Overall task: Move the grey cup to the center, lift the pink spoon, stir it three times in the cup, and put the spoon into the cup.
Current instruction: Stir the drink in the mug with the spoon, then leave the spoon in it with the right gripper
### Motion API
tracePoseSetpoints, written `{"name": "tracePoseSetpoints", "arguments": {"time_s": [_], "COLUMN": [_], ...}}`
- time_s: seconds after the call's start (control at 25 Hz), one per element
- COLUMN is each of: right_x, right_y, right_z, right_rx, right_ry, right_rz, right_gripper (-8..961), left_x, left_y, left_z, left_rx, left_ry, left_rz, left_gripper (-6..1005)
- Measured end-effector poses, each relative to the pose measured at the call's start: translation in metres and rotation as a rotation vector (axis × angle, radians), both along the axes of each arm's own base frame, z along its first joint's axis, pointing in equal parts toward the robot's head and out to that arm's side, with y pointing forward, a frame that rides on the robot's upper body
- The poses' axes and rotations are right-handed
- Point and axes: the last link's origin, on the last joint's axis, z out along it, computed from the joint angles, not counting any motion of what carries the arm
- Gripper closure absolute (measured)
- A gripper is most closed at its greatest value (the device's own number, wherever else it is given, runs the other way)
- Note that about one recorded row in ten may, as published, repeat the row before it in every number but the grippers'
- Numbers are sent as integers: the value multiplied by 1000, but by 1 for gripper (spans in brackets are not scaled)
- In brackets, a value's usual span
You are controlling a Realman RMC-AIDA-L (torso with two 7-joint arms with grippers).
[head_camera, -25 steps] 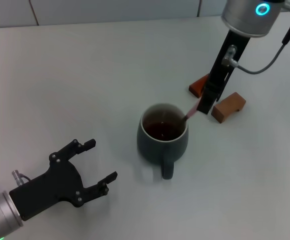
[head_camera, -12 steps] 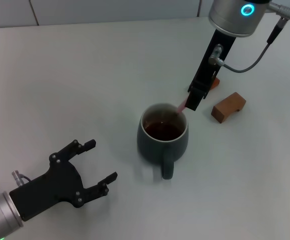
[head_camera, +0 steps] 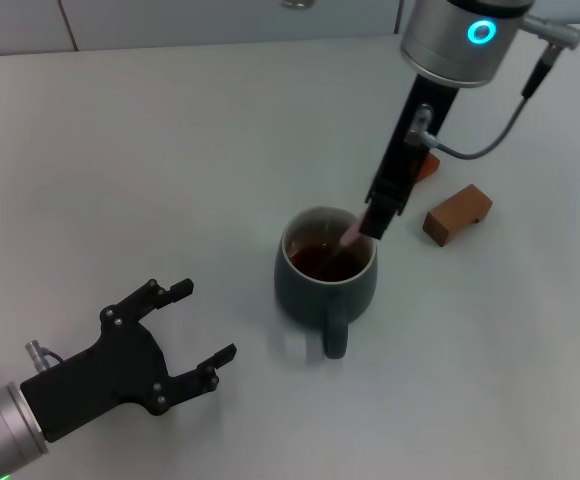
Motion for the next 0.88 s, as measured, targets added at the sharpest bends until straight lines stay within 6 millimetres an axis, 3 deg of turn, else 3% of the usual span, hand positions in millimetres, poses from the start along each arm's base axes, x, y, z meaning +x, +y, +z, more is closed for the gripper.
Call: {"name": "tracePoseSetpoints", "arguments": {"time_s": [0.36,0.56,0.88], "right_x": [4,5,-8], "right_y": [11,3,0], "right_z": [4,2,-2], "right_rx": [60,17,-4], "right_ry": [-36,-67,26], "right_rz": [6,-2,46], "right_gripper": [683,677,669], "left_x": [-1,-1,-1], "left_y": [-2,-2,-2], "left_z": [0,0,1], "left_rx": [-1,-5,-6], "left_ry": [2,2,-1], "left_rz": [2,-1,1], "left_gripper": [153,153,153]}}
